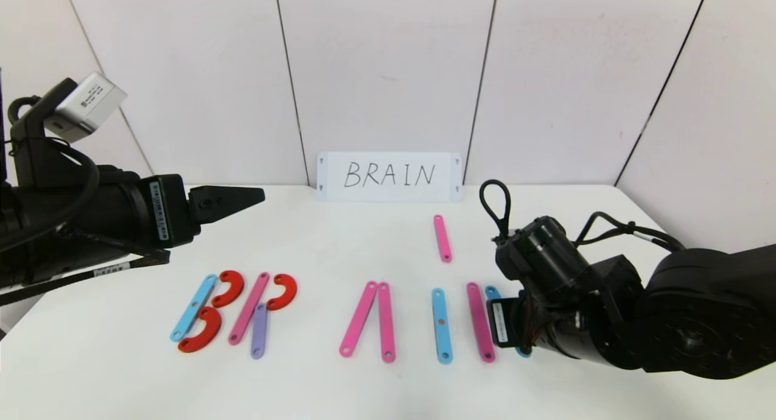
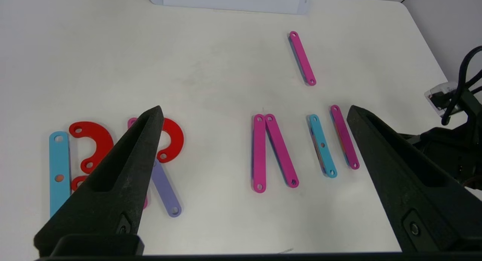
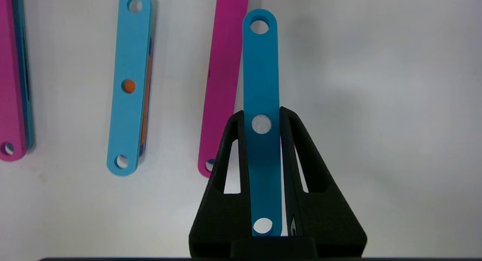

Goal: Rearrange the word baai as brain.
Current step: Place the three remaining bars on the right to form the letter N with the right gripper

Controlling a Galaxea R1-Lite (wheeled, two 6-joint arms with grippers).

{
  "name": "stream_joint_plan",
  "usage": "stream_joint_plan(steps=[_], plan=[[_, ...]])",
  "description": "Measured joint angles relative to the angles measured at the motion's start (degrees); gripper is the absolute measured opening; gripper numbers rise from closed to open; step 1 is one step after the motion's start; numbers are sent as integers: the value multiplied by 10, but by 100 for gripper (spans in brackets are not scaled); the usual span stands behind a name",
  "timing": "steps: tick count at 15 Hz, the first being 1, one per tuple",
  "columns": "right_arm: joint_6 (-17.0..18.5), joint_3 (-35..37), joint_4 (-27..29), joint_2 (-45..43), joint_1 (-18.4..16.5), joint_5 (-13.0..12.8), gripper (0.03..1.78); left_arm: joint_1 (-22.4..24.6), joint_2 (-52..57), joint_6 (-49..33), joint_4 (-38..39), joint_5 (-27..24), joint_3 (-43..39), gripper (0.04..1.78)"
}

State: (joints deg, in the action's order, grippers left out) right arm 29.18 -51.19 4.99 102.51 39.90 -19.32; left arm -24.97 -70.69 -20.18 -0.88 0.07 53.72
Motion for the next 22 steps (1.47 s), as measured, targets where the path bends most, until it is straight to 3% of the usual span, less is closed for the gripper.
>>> stream_joint_plan(steps=[5,9,11,13,18,22], plan=[[-54,76,-83,-15,-11,13,27,-5,-3,0,1,0,-2,170],[-99,108,-88,-25,-47,16,27,-9,-3,0,1,0,-4,170],[-123,116,-93,-33,-74,44,27,-10,-5,0,1,0,-4,170],[-126,118,-96,-35,-84,70,27,-10,-5,0,1,1,-5,170],[-126,119,-158,-9,-77,78,27,-10,-7,0,1,1,-5,170],[-122,114,-163,15,-66,81,27,-10,-7,0,1,1,-5,170]])
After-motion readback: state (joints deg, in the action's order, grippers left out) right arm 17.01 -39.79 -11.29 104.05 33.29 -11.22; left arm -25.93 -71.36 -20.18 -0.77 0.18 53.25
